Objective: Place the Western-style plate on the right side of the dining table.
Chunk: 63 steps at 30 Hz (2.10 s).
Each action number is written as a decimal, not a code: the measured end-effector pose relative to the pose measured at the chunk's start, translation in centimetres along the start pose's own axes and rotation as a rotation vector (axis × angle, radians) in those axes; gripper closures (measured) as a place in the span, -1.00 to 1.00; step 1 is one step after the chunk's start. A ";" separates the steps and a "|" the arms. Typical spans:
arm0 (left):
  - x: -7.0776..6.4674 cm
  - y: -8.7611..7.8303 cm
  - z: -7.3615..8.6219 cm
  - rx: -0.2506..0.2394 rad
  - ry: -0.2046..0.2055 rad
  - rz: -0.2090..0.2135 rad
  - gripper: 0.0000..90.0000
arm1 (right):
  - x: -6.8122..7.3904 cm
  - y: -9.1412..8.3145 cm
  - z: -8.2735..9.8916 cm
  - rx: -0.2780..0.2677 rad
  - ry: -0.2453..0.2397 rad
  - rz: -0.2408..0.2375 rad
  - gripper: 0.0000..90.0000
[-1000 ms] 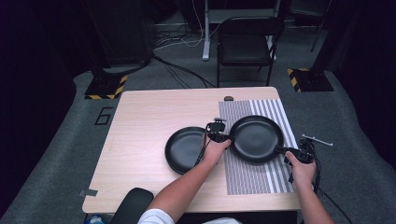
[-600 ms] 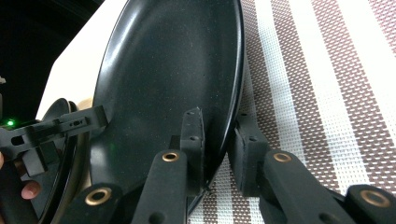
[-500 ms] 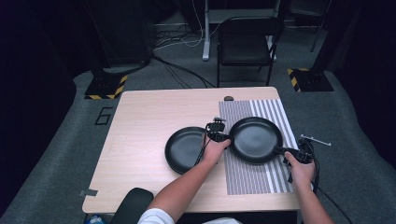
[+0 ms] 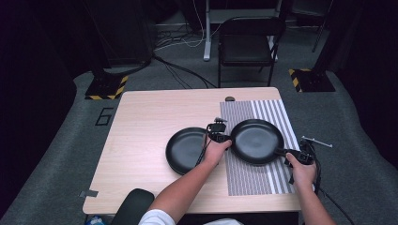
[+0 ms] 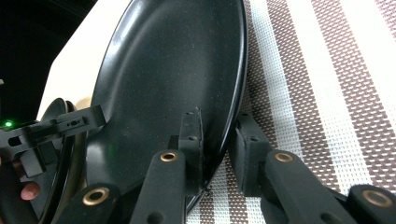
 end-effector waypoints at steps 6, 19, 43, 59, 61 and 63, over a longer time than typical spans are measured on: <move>0.0 0.0 0.0 0.008 0.006 -0.008 0.57 | 0.0 0.1 0.1 0.009 0.000 0.017 0.65; -0.1 -0.1 0.1 -0.002 0.008 0.004 0.54 | -0.1 0.4 0.3 0.035 -0.039 0.067 0.58; 0.0 -2.0 -0.3 -0.085 0.003 0.047 0.17 | 0.8 -2.2 -0.2 -0.055 -0.137 0.081 0.41; 1.8 -5.4 -0.1 -0.132 0.042 0.037 0.17 | 4.1 -3.2 0.0 -0.089 -0.299 0.072 0.40; 2.0 -5.9 0.0 -0.134 0.049 0.037 0.16 | 4.8 -3.2 0.1 -0.084 -0.318 0.065 0.39; 2.4 -6.4 0.2 -0.137 0.053 0.035 0.16 | 5.3 -3.1 0.3 -0.077 -0.330 0.054 0.39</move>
Point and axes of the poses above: each handheld gripper's, and its own axes: y roughly forward along the jaws, z roughly out of its underside, x roughly to its left, the point moved 3 cm from there along y, roughly forward along the jaws, and after that the axes turned 2 degrees about -z, right-handed, at the moved point
